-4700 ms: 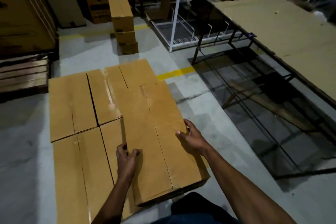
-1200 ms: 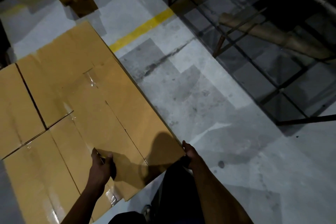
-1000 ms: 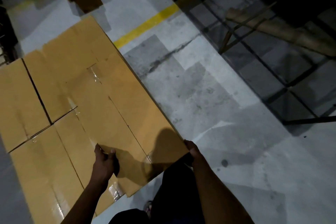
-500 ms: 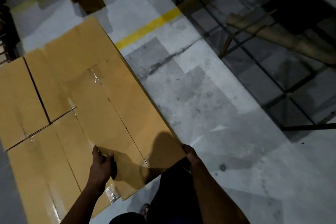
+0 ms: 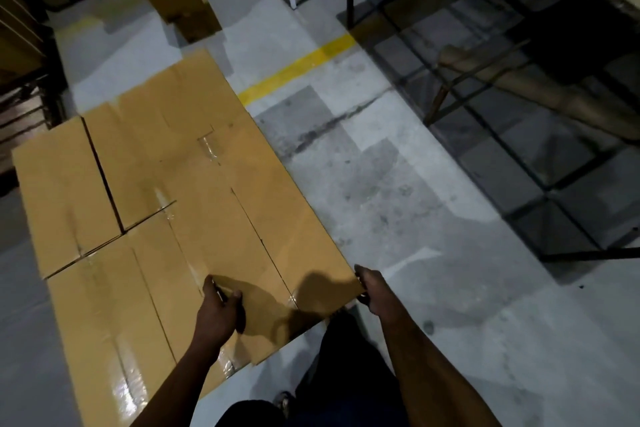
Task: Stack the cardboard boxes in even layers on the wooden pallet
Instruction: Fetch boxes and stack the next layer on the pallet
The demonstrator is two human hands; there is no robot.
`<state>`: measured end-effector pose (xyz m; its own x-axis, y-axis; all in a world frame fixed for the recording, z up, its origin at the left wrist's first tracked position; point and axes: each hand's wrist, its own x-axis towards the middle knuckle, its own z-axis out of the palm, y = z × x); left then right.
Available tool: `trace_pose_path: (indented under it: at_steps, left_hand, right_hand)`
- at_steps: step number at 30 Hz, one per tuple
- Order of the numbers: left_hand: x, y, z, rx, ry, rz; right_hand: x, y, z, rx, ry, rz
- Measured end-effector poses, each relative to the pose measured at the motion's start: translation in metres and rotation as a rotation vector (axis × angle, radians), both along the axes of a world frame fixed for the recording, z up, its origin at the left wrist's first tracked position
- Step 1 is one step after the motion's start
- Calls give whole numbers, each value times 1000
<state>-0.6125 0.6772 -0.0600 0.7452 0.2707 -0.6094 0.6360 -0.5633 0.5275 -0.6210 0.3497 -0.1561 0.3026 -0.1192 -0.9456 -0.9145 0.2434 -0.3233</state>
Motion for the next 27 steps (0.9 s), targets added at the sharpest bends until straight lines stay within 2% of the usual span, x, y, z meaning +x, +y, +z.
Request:
trace_pose_path:
  at_steps: [5, 12, 17, 23, 27]
  left_hand:
    - [-3, -7, 34, -27, -70, -79]
    - [4, 16, 42, -5, -98, -155]
    - [0, 38, 48, -32, -78, -225]
    - [-9, 78, 54, -114, -121, -373]
    - [-19, 106, 65, -146, -190, -491]
  right_hand:
    - [12, 5, 33, -168, -33, 225]
    - [3, 23, 90, -360, -204, 370]
    - [-21, 45, 107, -498, -305, 212]
    - [-75, 101, 132, -708, -380, -130]
    - [-125, 153, 137, -724, -416, -205]
